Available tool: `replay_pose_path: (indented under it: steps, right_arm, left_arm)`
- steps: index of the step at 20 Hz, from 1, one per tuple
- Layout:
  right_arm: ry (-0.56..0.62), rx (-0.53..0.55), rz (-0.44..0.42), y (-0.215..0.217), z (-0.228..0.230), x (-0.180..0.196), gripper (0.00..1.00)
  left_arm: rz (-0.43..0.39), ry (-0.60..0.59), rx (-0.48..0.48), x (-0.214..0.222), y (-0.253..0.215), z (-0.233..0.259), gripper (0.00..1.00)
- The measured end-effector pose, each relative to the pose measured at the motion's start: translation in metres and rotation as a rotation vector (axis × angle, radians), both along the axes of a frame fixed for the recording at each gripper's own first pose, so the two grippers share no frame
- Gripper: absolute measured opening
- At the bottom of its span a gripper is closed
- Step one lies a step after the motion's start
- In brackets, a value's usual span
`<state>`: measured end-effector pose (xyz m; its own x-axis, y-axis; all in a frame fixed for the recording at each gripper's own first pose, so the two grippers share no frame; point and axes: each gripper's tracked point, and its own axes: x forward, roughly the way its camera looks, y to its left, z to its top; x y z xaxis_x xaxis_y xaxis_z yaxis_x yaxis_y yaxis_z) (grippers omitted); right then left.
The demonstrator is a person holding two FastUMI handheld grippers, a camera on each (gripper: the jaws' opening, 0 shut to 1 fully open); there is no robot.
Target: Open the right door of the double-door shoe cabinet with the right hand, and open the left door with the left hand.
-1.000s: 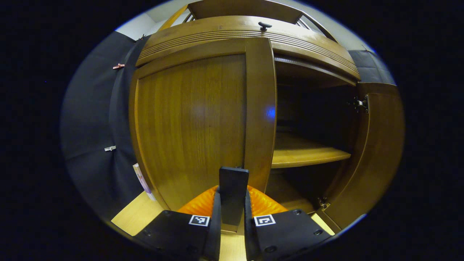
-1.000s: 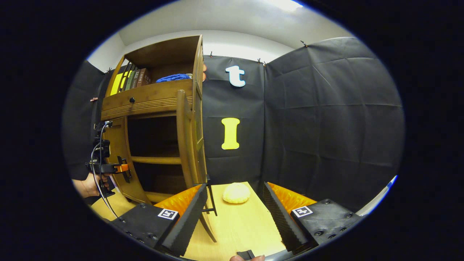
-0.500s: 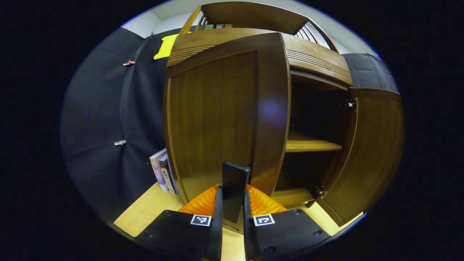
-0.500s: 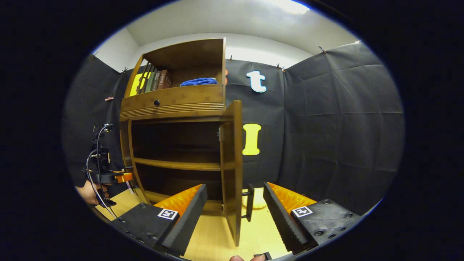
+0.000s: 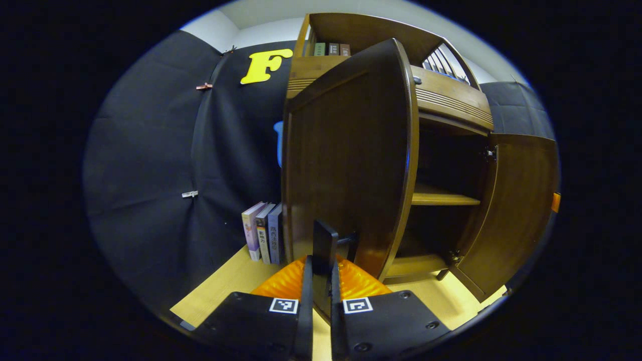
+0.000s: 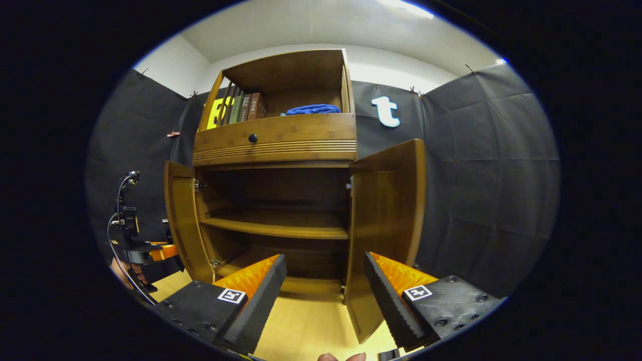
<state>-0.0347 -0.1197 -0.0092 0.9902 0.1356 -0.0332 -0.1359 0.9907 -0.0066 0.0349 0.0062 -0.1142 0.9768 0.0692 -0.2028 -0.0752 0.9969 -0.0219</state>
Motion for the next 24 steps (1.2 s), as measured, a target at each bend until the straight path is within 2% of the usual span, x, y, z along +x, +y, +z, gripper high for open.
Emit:
replay_pose_path:
  steps: [9,10,14,17,24]
  right_arm:
    - [0.004,0.015,-0.033,0.026,-0.001,-0.014,0.98]
    - [0.006,0.019,-0.042,0.029,-0.002,-0.017,0.94]
    - [0.023,0.051,-0.059,0.042,-0.011,-0.031,0.98]
    - [0.024,0.055,-0.071,0.050,-0.012,-0.037,0.98]
    - [-0.012,0.026,-0.094,0.058,-0.005,-0.032,0.98]
  left_arm:
    - [-0.030,-0.031,-0.020,-0.025,0.074,0.005,0.09]
    - [-0.034,-0.033,-0.026,-0.027,0.080,0.005,0.08]
    - [-0.033,-0.032,-0.035,-0.024,0.108,0.000,0.07]
    - [-0.062,-0.036,-0.067,-0.025,0.110,0.002,0.07]
    - [-0.068,-0.057,-0.036,-0.039,0.109,0.005,0.07]
